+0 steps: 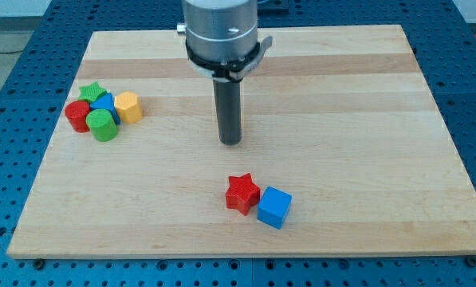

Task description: Move the yellow heart towards the top

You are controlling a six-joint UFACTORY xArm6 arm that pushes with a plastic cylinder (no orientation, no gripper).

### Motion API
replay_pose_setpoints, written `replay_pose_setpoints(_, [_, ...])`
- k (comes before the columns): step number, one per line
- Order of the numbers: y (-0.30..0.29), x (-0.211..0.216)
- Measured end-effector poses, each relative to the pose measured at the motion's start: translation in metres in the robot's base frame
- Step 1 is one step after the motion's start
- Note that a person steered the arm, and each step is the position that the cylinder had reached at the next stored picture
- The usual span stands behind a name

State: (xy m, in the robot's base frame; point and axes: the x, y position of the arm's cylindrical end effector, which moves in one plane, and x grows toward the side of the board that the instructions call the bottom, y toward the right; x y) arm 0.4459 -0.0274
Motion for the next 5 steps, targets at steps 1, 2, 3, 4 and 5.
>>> replay_pose_setpoints(1, [-0.002,-0.031])
replay_pose_setpoints(2, [-0.002,-0.065])
replay_pose_setpoints(3, [-0.002,-0.1])
replay_pose_setpoints(4, [-0.002,-0.13])
replay_pose_setpoints(5, [-0.002,-0.155])
